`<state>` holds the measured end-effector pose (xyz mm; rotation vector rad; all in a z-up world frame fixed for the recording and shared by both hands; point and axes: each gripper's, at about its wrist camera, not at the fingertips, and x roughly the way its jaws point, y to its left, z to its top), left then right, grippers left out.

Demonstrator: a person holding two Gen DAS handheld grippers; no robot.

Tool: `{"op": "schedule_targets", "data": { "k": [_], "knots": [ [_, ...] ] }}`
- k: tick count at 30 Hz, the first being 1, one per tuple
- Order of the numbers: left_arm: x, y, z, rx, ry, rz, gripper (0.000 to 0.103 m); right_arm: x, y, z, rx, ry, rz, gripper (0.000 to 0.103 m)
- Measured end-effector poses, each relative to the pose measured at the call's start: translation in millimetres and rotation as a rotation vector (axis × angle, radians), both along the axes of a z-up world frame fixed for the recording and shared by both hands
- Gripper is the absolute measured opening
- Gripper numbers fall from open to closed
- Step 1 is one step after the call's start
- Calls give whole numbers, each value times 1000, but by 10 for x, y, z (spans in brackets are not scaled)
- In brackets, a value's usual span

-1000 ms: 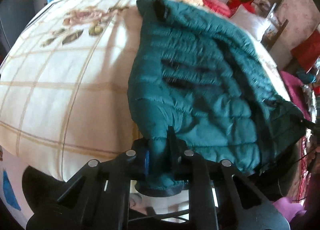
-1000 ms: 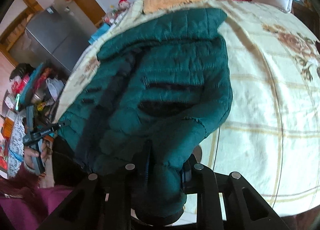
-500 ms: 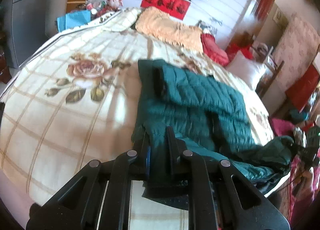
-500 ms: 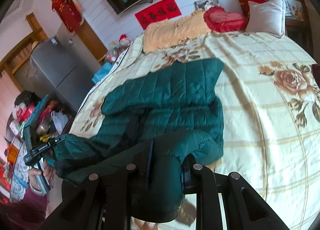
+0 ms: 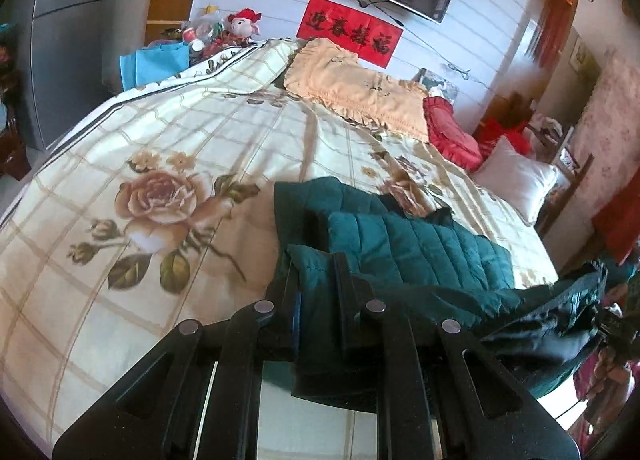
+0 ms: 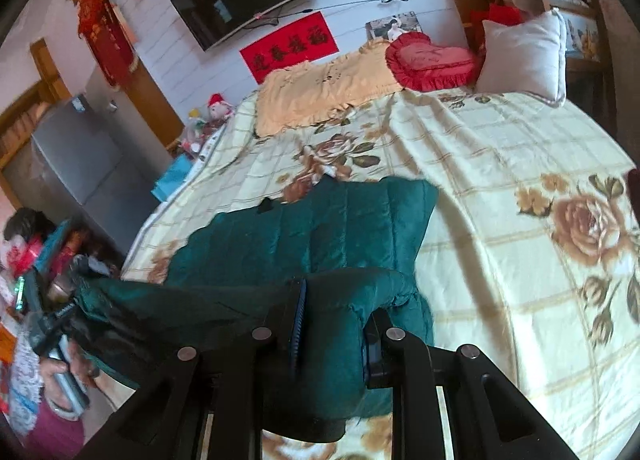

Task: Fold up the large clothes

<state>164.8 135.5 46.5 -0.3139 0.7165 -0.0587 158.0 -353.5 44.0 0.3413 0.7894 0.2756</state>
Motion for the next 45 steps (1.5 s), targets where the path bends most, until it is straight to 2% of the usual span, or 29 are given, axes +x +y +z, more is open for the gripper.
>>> {"op": "schedule_targets", "data": {
  "k": [13, 22, 26, 29, 32, 36, 37, 38, 40, 41, 42, 43, 45],
  "knots": [
    [942, -31, -105, 33, 39, 104, 12, 1040, -71, -95, -38, 40, -102, 20],
    [1474, -83, -377, 64, 97, 132, 13, 1599, -86, -453, -35, 93, -150, 20],
    [1652, -55, -605, 35, 147, 148, 13, 1780, -108, -704, 2, 130, -189, 20],
    [1741, -12, -764, -12, 183, 159, 16, 1854, -113, -841, 48, 125, -202, 31],
    [1809, 11, -848, -39, 204, 150, 17, 1877, -97, -854, 64, 87, -186, 35],
    [1848, 110, -873, -125, 214, 125, 20, 1849, -87, -730, 45, 58, -178, 40],
    [1849, 138, -862, -151, 216, 119, 22, 1826, -88, -667, 43, 42, -176, 46],
    [1844, 170, -852, -175, 216, 115, 23, 1811, -90, -626, 49, 31, -176, 68],
    [1834, 210, -819, -226, 213, 111, 33, 1772, -100, -531, 61, -6, -171, 100],
    [1807, 232, -787, -250, 202, 111, 38, 1729, -101, -456, 32, -33, -200, 101],
    [1767, 254, -735, -268, 179, 113, 51, 1674, -101, -382, 4, -53, -225, 101],
    [1718, 277, -675, -266, 153, 124, 71, 1631, -100, -320, -3, -66, -232, 101],
    [1598, 340, -553, -260, 93, 163, 83, 1516, -67, -207, 14, -86, -223, 101]
  ]
}}
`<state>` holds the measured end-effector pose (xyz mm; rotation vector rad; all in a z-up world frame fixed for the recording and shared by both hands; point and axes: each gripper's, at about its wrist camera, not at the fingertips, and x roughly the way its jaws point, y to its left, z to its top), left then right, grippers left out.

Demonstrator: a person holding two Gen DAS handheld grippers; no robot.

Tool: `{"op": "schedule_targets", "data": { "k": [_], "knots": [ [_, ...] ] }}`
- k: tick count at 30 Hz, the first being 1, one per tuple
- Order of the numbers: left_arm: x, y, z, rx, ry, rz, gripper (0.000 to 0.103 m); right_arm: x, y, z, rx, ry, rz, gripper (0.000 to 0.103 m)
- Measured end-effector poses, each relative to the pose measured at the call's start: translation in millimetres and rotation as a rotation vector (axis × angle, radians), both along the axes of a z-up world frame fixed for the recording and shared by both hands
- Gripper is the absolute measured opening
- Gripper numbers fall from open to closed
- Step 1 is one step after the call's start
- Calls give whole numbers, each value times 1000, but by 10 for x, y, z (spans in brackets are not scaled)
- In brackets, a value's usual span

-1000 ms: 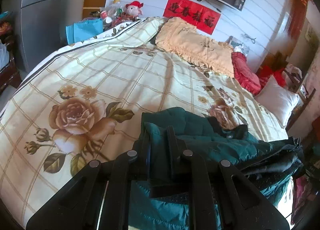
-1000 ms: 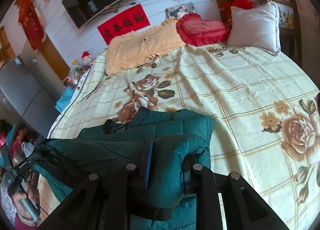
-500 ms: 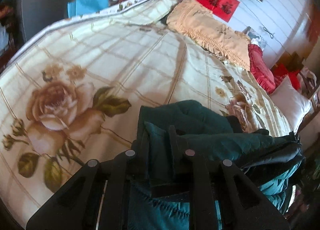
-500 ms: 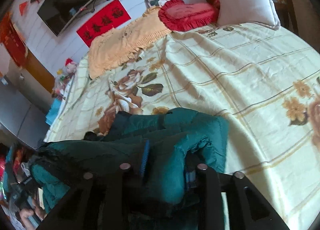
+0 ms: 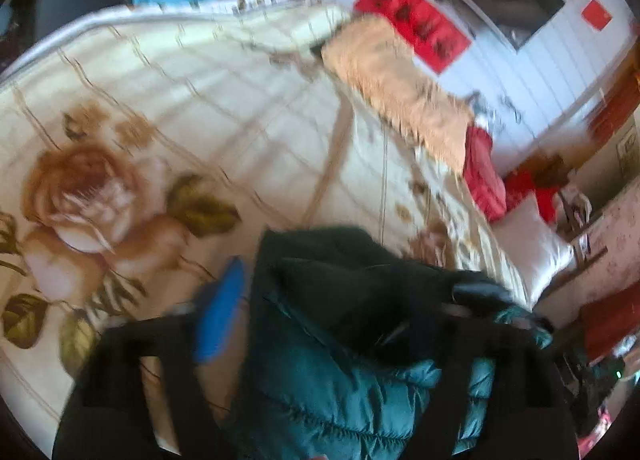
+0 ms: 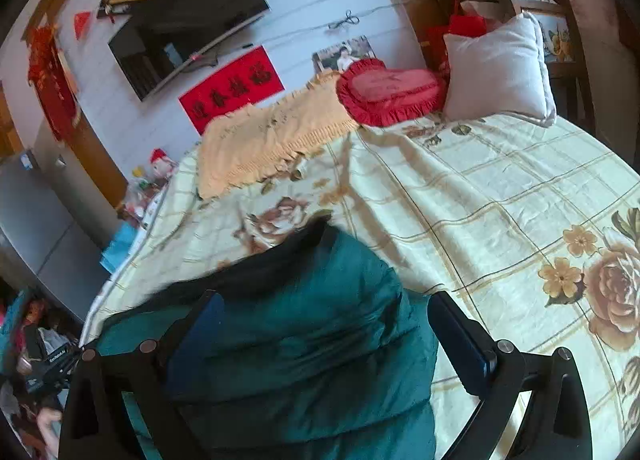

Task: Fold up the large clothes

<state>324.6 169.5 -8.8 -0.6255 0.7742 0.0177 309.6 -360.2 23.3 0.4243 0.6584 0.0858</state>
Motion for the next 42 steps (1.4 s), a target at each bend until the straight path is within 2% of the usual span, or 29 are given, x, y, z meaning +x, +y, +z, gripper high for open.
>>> {"op": "schedule_targets", "data": {
  "k": [3, 6, 7, 9, 12, 14, 16, 19, 22, 26, 29, 31, 33, 37, 42],
  "knots": [
    [-91, 7, 86, 5, -22, 8, 83, -102, 268, 66, -52, -16, 106, 100],
    [-140, -107, 91, 47, -13, 5, 83, -104, 746, -13, -193, 28, 216, 87],
    [-150, -140, 85, 58, -10, 0, 83, -84, 851, -45, -211, 39, 237, 81],
    [-173, -267, 52, 94, -10, -17, 83, 11, 1153, -167, -244, 66, 288, 79],
    [-98, -541, -93, 195, 34, -67, 83, 158, 1460, -345, -283, 86, 318, 79],
    [-1, -652, -213, 269, 59, -78, 83, 311, 1634, -469, -330, 114, 299, 79],
    [102, -661, -298, 288, 72, -70, 83, 450, 1695, -574, -365, 139, 257, 79],
    [321, -610, -448, 266, 135, -62, 91, 661, 1643, -744, -353, 189, 205, 79],
    [438, -582, -570, 221, 152, -57, 91, 797, 1586, -848, -335, 216, 177, 79],
    [451, -700, -574, 305, 141, -55, 92, 839, 1626, -905, -361, 225, 164, 80],
    [414, -697, -526, 312, 141, -66, 92, 753, 1595, -795, -349, 225, 170, 80],
    [356, -676, -452, 318, 129, -71, 92, 597, 1537, -658, -327, 193, 184, 80],
    [241, -688, -317, 336, 86, -65, 92, 395, 1443, -510, -338, 142, 188, 80],
    [120, -778, -160, 372, 24, -76, 92, 227, 1156, -374, -394, 104, 148, 80],
    [211, -956, -248, 441, 51, -120, 92, 291, 763, -468, -403, 141, 60, 80]
  ]
}}
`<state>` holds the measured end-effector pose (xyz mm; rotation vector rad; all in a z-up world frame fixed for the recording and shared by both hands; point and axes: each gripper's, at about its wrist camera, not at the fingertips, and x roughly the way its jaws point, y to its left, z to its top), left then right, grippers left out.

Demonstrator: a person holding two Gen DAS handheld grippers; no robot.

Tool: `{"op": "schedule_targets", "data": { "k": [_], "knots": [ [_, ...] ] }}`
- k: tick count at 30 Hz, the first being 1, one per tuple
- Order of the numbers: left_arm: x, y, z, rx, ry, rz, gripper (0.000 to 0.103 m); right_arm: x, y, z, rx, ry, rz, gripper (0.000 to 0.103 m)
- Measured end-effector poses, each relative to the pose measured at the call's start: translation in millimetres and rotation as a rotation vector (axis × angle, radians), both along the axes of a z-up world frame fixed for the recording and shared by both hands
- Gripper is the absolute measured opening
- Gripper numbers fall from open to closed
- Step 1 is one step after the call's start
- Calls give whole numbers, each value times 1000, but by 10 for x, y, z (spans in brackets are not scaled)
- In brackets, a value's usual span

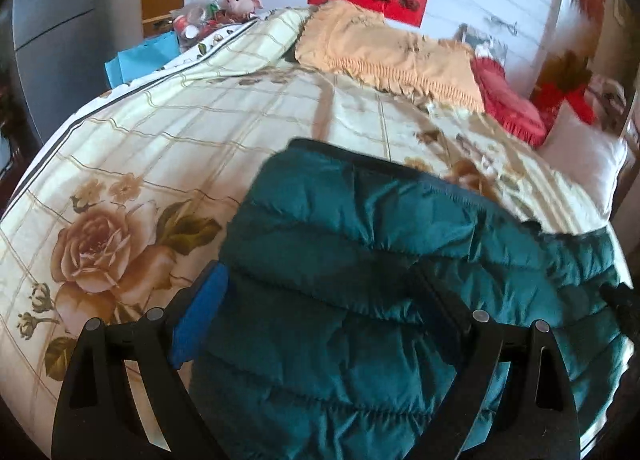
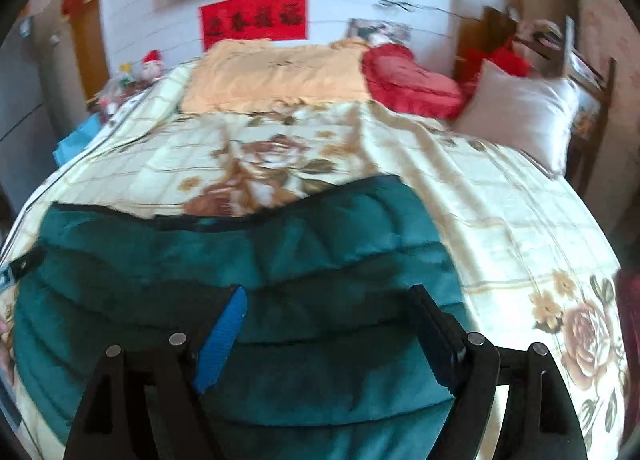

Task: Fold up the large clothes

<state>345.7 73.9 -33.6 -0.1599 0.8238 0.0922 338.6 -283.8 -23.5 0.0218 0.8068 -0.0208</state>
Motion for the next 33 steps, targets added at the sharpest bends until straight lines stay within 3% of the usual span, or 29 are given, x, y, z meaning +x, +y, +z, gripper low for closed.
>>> {"op": "schedule_targets", "data": {
  "k": [10, 14, 17, 23, 30, 33],
  "knots": [
    [231, -61, -198, 40, 40, -19, 92, 199, -254, -413, 43, 56, -69, 92],
    [271, -76, -231, 51, 52, -25, 92, 235, -260, -423, 51, 87, -79, 93],
    [257, -74, -238, 51, 47, -28, 92, 83, -238, -231, 45, 61, -80, 93],
    [245, -69, -246, 58, 42, -26, 93, -468, -33, 92, 104, -3, 42, 93],
    [213, -89, -221, 70, 31, -22, 93, -560, 150, -325, 26, 73, 70, 98],
    [148, -81, -186, 76, 34, -19, 93, -567, 169, -315, 3, 77, 55, 99]
  ]
}}
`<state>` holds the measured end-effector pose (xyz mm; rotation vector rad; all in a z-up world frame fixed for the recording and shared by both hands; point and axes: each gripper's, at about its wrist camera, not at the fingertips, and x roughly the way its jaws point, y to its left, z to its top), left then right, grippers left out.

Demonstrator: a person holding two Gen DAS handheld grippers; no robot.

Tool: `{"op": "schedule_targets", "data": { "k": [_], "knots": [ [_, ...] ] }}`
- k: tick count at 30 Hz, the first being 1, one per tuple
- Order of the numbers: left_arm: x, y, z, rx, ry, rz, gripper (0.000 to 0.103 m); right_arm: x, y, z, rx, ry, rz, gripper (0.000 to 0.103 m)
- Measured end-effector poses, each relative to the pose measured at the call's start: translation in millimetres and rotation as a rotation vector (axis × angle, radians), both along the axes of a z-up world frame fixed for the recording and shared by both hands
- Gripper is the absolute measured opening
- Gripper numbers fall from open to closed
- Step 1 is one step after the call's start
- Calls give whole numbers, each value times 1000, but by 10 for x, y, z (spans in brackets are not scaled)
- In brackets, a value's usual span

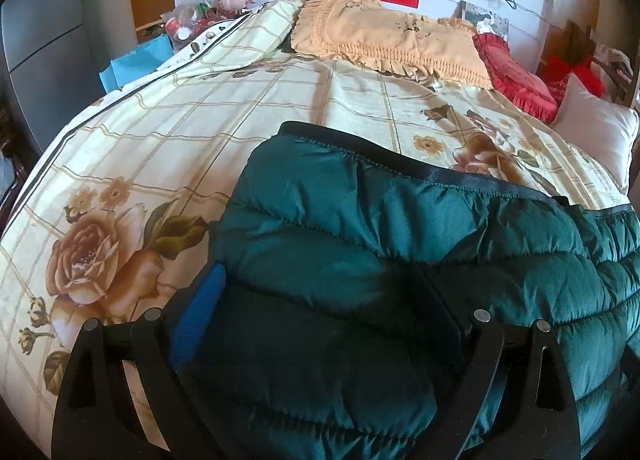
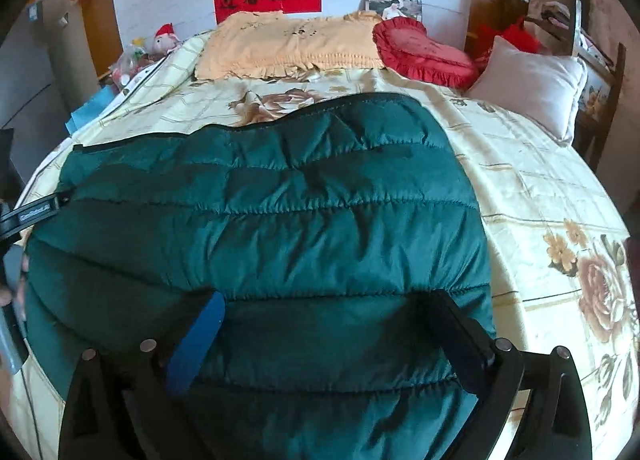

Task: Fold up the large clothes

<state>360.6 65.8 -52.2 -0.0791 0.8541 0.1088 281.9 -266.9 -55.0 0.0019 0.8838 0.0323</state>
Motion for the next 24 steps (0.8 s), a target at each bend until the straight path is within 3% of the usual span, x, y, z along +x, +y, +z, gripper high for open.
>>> {"op": "schedule_targets", "data": {
  "k": [9, 24],
  "knots": [
    [-638, 124, 172, -74, -68, 15, 92, -466, 30, 369, 69, -42, -27, 99],
    [-1559, -196, 258, 19, -94, -71, 92, -1001, 452, 326, 53, -38, -76, 99]
  ]
}}
